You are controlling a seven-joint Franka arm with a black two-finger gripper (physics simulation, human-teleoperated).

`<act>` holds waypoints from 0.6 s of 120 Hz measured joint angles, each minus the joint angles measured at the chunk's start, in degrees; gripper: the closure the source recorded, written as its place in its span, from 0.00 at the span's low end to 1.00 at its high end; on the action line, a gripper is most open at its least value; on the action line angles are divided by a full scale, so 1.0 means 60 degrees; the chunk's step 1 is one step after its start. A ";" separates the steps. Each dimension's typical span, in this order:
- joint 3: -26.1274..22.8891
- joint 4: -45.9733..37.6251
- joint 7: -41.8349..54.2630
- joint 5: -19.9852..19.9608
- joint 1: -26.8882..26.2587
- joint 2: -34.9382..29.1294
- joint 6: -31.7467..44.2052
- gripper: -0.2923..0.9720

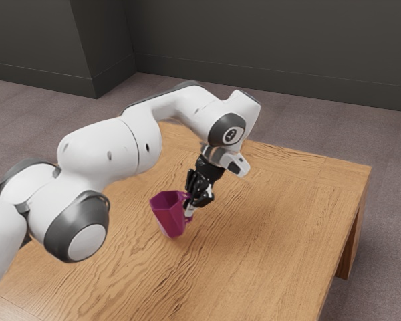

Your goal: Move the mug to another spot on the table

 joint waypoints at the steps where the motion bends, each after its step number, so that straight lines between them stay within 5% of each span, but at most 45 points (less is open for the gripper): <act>1: 0.0005 0.0002 0.0001 0.0012 0.0021 -0.0001 -0.0004 0.79; 72: 0.0305 0.0155 0.0144 0.1038 0.0692 0.0095 -0.0035 0.85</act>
